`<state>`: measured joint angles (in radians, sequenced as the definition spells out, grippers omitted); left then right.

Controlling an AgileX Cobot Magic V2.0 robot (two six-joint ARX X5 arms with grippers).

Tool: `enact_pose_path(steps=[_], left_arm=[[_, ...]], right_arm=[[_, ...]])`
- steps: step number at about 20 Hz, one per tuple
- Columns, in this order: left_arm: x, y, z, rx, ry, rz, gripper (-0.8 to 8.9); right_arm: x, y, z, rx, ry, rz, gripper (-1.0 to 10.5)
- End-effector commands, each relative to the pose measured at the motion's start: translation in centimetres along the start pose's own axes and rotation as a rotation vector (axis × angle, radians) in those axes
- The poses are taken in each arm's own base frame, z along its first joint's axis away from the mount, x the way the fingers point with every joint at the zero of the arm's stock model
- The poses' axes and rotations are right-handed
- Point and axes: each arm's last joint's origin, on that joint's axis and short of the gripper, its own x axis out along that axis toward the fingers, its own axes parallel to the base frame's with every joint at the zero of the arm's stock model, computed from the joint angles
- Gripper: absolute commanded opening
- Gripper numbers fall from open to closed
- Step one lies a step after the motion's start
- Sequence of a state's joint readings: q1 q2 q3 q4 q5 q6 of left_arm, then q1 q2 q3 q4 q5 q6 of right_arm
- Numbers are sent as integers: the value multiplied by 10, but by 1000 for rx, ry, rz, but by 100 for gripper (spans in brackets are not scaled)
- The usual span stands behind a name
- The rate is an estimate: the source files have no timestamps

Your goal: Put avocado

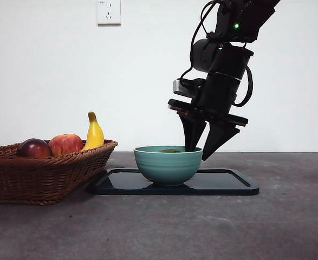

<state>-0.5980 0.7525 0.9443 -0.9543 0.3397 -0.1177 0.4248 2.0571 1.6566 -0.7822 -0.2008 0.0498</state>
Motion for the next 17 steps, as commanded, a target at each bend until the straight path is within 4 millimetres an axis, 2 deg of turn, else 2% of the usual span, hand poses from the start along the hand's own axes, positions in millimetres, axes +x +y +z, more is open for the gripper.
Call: enact_pose_path(steps=[1,5,9,13,15,17], left_arm=[[0,-1,2,18,-4,-6,372],[0,-1,2,18,-5,-6,372],[0,-1,2,29,-5,-6,373],[0,-1,2,29,-5,-6,373],[0,-1,2,29,-5,-6,372],[0,-1,2,29,-5,-6,373]], right_arm=[[-21,7,7,-6,-54,-14,206],[-78,18,1,-22,-132,-9,226],[-147,38,-20,-65,-200,3,232],[-208,60,-56,-117,-277,20,232],[-225,67,-79,-137,-300,13,232],[-233,71,-107,-164,-309,33,232]])
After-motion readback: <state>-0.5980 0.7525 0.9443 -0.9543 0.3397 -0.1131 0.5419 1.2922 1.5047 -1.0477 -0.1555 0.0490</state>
